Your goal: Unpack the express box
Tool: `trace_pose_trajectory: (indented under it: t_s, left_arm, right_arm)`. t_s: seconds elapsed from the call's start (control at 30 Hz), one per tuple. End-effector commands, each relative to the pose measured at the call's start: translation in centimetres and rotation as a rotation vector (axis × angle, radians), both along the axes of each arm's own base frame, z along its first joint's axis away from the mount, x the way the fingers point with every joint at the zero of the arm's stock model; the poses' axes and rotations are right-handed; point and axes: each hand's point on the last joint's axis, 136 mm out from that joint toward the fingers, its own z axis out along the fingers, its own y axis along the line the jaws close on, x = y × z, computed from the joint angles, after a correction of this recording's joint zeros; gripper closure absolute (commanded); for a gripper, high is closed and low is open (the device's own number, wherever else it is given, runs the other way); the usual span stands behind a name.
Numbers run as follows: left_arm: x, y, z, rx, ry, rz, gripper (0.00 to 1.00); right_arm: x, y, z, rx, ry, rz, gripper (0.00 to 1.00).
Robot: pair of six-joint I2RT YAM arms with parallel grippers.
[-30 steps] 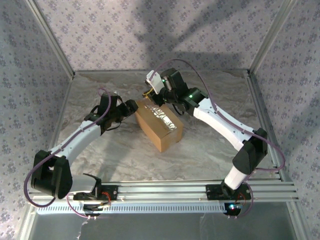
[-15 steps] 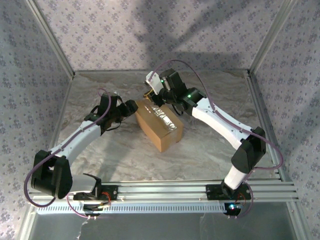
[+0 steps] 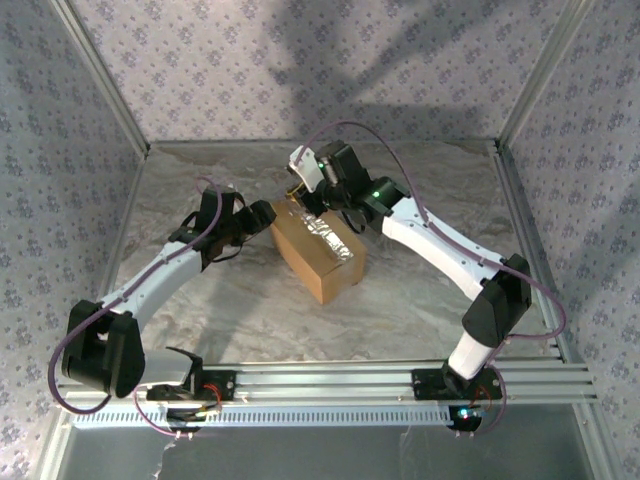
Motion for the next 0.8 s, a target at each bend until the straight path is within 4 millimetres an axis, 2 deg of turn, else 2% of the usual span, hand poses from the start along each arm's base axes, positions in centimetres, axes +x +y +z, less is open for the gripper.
trace_pose_trajectory:
  t_s: [0.0, 0.77]
  left_arm:
    - [0.35, 0.34, 0.40, -0.010, -0.018, 0.019, 0.27]
    - [0.34, 0.42, 0.35, -0.006, -0.017, 0.020, 0.27]
  right_arm:
    - [0.24, -0.10, 1.08, 0.014, -0.010, -0.034, 1.00]
    - [0.35, 0.06, 0.28, 0.002, 0.007, -0.044, 1.00]
